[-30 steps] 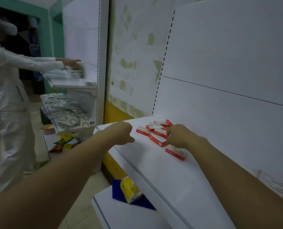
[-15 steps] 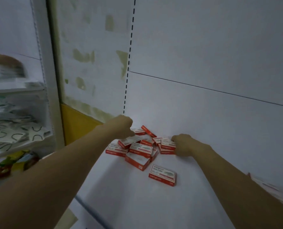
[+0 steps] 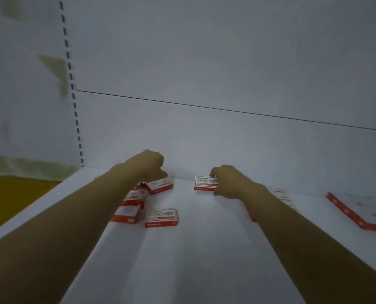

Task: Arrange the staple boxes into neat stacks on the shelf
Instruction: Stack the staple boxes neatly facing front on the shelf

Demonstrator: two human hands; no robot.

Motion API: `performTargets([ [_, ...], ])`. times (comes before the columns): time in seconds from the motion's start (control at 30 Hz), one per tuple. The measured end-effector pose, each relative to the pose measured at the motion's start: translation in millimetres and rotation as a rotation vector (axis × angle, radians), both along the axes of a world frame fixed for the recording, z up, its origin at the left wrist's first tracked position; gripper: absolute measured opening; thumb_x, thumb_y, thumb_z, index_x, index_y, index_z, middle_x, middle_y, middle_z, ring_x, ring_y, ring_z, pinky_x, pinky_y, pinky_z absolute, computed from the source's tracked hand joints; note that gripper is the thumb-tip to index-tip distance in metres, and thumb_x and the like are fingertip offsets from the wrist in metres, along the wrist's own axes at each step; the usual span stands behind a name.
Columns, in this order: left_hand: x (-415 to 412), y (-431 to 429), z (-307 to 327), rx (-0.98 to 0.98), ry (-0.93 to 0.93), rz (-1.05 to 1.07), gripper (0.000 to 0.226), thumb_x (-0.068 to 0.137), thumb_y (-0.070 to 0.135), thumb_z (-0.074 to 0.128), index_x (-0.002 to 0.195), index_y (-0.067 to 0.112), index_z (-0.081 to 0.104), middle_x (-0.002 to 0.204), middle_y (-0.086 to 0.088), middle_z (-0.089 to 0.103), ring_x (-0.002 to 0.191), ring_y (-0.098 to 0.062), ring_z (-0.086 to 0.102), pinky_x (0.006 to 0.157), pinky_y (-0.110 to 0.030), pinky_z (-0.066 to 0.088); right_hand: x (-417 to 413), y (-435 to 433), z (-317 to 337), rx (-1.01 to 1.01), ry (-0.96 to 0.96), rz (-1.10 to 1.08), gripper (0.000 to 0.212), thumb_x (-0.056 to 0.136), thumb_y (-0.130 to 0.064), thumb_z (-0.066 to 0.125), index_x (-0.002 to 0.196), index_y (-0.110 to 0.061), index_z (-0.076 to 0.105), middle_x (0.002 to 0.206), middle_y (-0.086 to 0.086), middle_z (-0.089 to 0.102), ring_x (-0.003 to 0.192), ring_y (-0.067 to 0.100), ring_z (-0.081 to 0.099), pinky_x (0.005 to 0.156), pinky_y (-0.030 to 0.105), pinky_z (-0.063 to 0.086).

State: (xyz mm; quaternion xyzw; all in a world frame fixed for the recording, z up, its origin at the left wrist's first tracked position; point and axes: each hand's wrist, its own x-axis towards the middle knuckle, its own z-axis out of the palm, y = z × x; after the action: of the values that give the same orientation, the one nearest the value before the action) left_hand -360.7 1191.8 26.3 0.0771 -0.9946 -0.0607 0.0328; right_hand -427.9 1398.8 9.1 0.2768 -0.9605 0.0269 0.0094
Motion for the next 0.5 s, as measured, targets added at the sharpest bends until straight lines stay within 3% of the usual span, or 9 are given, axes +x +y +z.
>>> performTargets([
  [0.23,-19,88,-11,0.066,-0.019,-0.240,0.045,0.091,0.039,0.055,0.126,0.010,0.052,0.127,-0.008,0.053,0.113,-0.023,0.051,0.092,-0.031,0.042,35,95,3,-0.007,0.014,-0.210,0.041,0.084,-0.014,0.060,0.124,-0.008,0.053,0.121,0.014,0.053,0.110,0.027,0.051,0.088,0.032,0.043],
  [0.37,-25,142,-18,0.086,-0.012,-0.321,0.045,0.091,0.037,0.056,0.127,0.010,0.051,0.127,-0.008,0.054,0.114,-0.022,0.051,0.092,-0.029,0.042,47,146,2,-0.038,0.006,-0.267,0.041,0.085,-0.020,0.063,0.124,-0.009,0.055,0.120,0.012,0.056,0.107,0.026,0.055,0.080,0.023,0.040],
  [0.5,-33,191,-22,0.092,0.001,-0.363,0.044,0.090,0.035,0.058,0.126,0.011,0.053,0.126,-0.007,0.056,0.113,-0.022,0.052,0.092,-0.030,0.044,45,189,-1,-0.041,-0.003,-0.295,0.043,0.085,-0.021,0.066,0.125,-0.012,0.054,0.120,0.010,0.057,0.105,0.024,0.056,0.078,0.024,0.039],
])
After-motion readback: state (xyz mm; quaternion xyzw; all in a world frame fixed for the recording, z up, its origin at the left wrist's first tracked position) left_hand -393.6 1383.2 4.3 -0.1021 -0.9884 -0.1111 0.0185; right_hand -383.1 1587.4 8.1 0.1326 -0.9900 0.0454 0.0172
